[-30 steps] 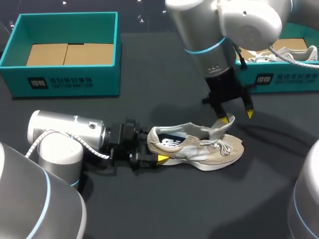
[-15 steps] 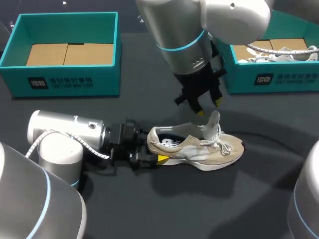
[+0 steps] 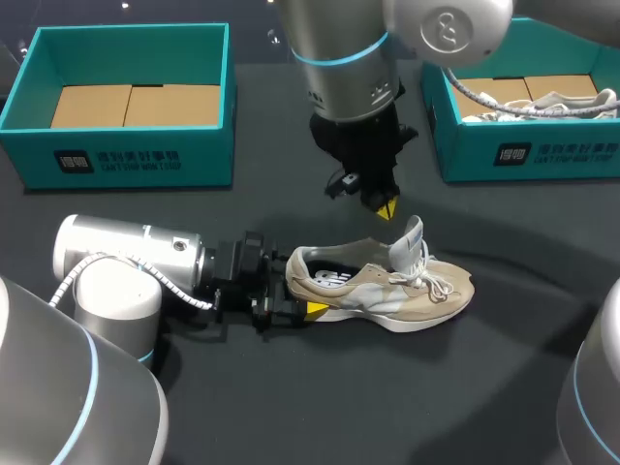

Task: Take the shoe out of the shoebox, open the shoe tongue, remove and reinsert the insole, then place the shoe into the shoebox

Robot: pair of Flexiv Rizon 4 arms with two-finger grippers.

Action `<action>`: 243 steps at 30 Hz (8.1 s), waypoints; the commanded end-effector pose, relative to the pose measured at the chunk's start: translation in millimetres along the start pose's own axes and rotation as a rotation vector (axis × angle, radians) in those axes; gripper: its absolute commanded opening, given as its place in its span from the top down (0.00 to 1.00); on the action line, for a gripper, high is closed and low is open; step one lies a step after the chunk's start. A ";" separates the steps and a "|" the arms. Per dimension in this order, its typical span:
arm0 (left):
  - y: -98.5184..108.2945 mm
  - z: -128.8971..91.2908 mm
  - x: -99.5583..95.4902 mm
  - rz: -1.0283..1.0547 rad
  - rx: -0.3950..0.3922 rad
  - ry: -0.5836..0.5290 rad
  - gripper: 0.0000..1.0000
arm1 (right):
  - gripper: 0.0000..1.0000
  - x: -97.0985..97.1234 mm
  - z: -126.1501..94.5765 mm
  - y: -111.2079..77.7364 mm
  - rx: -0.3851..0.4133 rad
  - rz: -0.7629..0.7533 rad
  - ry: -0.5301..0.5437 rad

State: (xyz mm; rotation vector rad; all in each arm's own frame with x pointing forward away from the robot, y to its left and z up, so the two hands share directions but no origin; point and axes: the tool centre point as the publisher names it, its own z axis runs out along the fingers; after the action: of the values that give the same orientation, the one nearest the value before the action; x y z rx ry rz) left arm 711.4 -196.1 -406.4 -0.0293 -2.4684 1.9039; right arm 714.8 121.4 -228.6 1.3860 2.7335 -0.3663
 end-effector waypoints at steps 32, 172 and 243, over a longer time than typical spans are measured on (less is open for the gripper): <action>-0.2 -0.2 0.8 0.000 0.000 -0.001 1.00 | 1.00 74.3 51.6 35.6 -0.193 -0.612 -0.096; -0.2 -0.2 0.8 0.000 0.000 -0.001 1.00 | 1.00 35.4 72.0 30.0 -0.644 -0.973 0.106; -0.2 -0.2 0.8 0.000 0.000 -0.001 1.00 | 0.52 78.4 64.3 58.3 -0.727 -0.687 0.732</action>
State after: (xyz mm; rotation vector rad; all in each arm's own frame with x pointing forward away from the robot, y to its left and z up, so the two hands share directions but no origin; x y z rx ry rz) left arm 710.9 -195.3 -406.6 -0.0297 -2.4685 1.9039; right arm 708.6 196.5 -310.8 0.3941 3.2212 1.2381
